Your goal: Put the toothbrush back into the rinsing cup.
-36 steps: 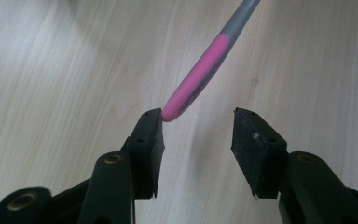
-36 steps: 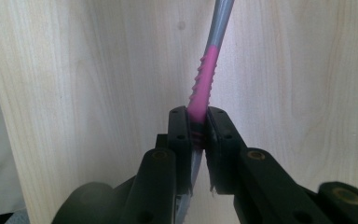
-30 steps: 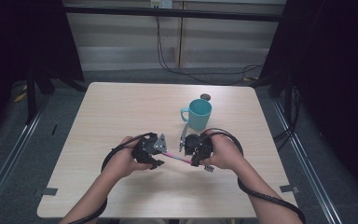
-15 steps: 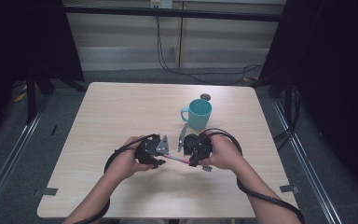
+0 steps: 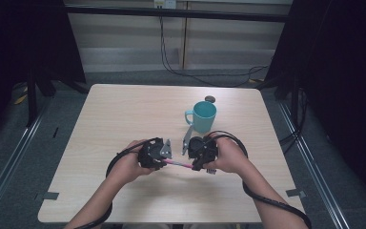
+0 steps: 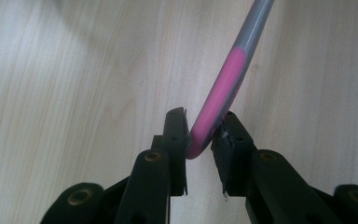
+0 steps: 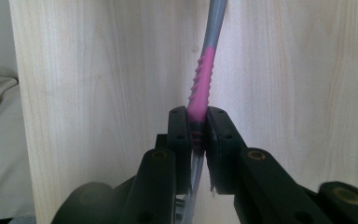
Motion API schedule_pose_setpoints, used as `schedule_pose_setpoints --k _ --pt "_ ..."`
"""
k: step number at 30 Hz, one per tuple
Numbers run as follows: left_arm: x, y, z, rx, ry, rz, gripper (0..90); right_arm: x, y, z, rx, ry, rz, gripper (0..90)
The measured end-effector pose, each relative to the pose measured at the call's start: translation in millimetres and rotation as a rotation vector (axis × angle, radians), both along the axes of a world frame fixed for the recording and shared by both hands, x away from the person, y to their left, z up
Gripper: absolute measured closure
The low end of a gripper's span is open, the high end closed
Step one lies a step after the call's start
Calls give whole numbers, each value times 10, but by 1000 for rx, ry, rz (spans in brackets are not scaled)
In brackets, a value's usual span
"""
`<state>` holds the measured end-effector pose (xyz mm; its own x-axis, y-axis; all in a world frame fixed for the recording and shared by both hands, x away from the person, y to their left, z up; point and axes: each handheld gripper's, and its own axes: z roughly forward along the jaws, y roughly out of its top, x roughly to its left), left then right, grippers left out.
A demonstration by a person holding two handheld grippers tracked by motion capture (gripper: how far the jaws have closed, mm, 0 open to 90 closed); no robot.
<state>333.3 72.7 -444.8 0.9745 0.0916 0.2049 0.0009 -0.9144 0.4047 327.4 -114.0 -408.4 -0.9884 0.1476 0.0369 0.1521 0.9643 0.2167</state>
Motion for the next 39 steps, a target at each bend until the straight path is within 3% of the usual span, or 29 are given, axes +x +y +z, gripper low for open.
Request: schedule_pose_setpoints --k 7,17,20,22,26,33,35,37,39 --pt "4 8 9 14 1 -5 761 -2 18 11 3 -7 5 810" --pt "-17 13 -20 2 0 -4 760 5 -6 -15 9 4 5 808" --pt "-28 6 -13 -10 -8 -2 718 12 -13 -8 11 9 0 809" --pt "-35 -8 -7 10 -17 -22 690 25 -17 -3 12 6 8 809" --pt "-33 5 -40 14 9 -23 763 13 -19 10 18 13 -2 804" --pt "-81 -3 -62 37 59 -35 798 39 -53 38 40 8 -12 776" --pt "-95 -3 -53 39 81 -42 806 48 -81 45 72 8 -37 759" --pt "-100 -3 -41 34 64 -22 810 67 -109 58 104 -2 -63 700" --pt "-94 0 -39 22 81 -32 813 68 -127 74 123 -6 -85 661"
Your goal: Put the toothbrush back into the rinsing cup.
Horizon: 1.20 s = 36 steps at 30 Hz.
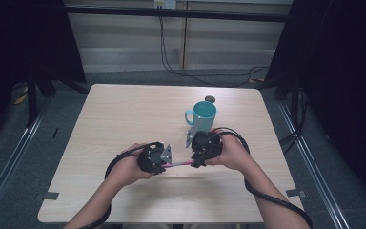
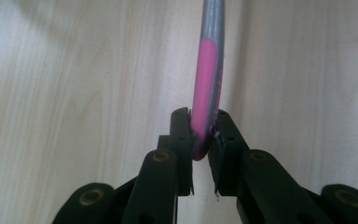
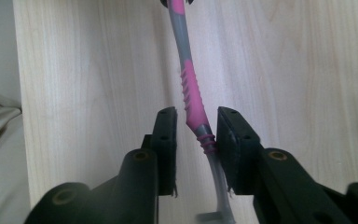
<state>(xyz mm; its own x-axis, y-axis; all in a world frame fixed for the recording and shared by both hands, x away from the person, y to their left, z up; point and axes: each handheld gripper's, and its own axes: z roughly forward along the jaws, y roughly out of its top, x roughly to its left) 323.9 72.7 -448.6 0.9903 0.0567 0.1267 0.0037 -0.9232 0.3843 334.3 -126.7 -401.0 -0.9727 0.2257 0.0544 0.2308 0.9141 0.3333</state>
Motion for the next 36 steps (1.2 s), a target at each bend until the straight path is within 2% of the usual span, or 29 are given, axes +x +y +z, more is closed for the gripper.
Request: schedule_pose_setpoints --k 2,3,4,6,8,10,11,13,14,16,22,28,31,36 --pt "0 -1 -1 8 -7 6 816 13 -9 5 7 -4 -6 560" --pt "4 1 -1 0 5 11 817 15 -9 10 8 -7 -17 530" --pt "5 0 -3 6 3 13 817 16 -13 22 15 -18 -42 492" --pt "7 -1 -7 17 6 17 817 39 -26 45 50 -22 -55 418" --pt "13 6 -6 9 13 26 818 55 -33 72 63 -25 -86 350" --pt "11 13 -14 6 9 34 818 63 -42 91 67 -26 -108 324" --pt "18 21 -12 6 19 40 818 67 -48 97 71 -28 -113 317" --pt "18 36 -8 -1 5 63 819 80 -80 109 92 -29 -128 312" --pt "24 47 -4 -3 23 57 819 86 -94 118 98 -40 -127 313" --pt "29 56 7 -3 16 68 819 99 -130 127 126 -39 -136 312" --pt "58 126 35 -38 21 126 819 124 -242 163 195 -53 -187 300" --pt "68 192 86 -68 7 153 819 146 -434 130 310 -50 -302 309" --pt "76 206 101 -72 1 166 820 155 -527 67 363 -31 -348 312" --pt "90 219 124 -86 -10 184 820 131 -569 -37 366 -10 -379 317"
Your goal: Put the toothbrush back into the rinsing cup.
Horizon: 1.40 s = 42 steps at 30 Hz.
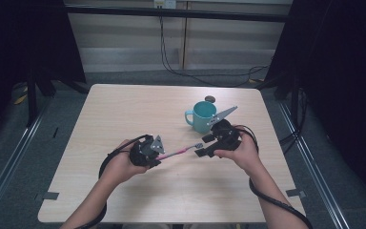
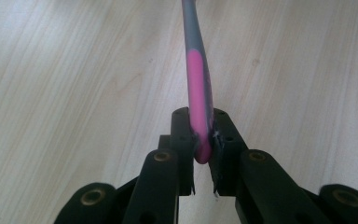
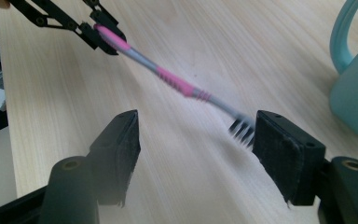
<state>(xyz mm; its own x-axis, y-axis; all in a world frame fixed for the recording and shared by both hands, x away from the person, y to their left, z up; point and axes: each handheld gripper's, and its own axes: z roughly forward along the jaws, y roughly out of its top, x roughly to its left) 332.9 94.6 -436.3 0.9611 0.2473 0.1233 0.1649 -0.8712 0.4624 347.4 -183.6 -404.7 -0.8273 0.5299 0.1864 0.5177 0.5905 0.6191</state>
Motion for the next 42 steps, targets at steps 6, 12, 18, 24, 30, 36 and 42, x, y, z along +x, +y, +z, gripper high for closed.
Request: schedule_pose_setpoints --k 6,12,18,24,30,36,42 --pt "4 32 5 -38 -9 32 820 -43 -4 -91 20 4 -3 322" --pt "0 36 32 -71 -12 42 820 -45 -40 -234 75 23 -38 325" --pt "3 40 70 -97 -17 64 820 -25 -21 -346 129 45 -54 330" --pt "8 61 78 -124 -18 71 820 -10 34 -430 174 63 -66 334" --pt "-8 70 84 -136 -24 78 820 17 94 -463 201 73 -75 337" --pt "-47 54 117 -157 -28 75 820 31 169 -450 236 71 -80 343" --pt "-69 11 111 -168 -25 65 820 47 213 -433 272 55 -86 342"
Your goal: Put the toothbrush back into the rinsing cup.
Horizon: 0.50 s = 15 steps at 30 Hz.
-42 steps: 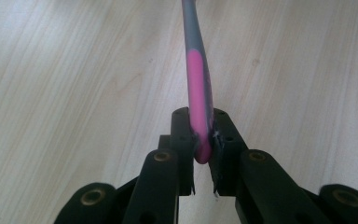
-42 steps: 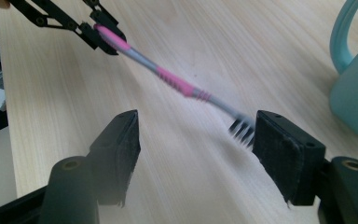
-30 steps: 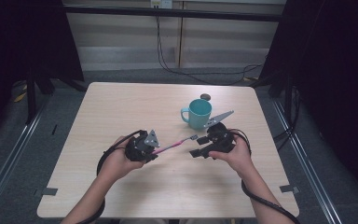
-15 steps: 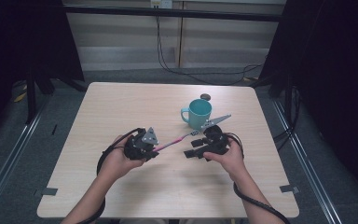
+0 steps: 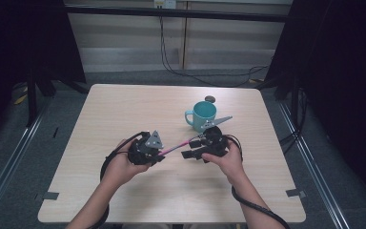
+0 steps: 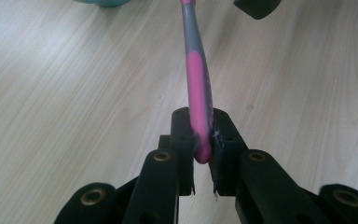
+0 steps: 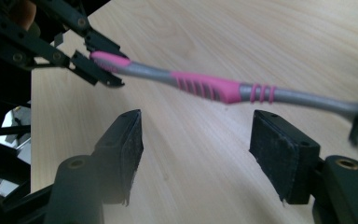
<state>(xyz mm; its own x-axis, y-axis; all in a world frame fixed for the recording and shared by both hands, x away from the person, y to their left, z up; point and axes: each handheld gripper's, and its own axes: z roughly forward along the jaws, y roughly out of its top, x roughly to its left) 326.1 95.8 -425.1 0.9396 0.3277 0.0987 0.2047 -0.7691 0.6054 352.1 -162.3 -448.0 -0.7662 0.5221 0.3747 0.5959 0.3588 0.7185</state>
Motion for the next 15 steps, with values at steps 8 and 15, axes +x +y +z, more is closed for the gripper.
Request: schedule_pose_setpoints --k 8,15 --pt "-12 -49 -13 -16 -3 -3 820 15 -29 37 76 3 -21 344" --pt "-30 -108 -39 -11 -1 -1 819 15 -102 27 149 30 -66 459"
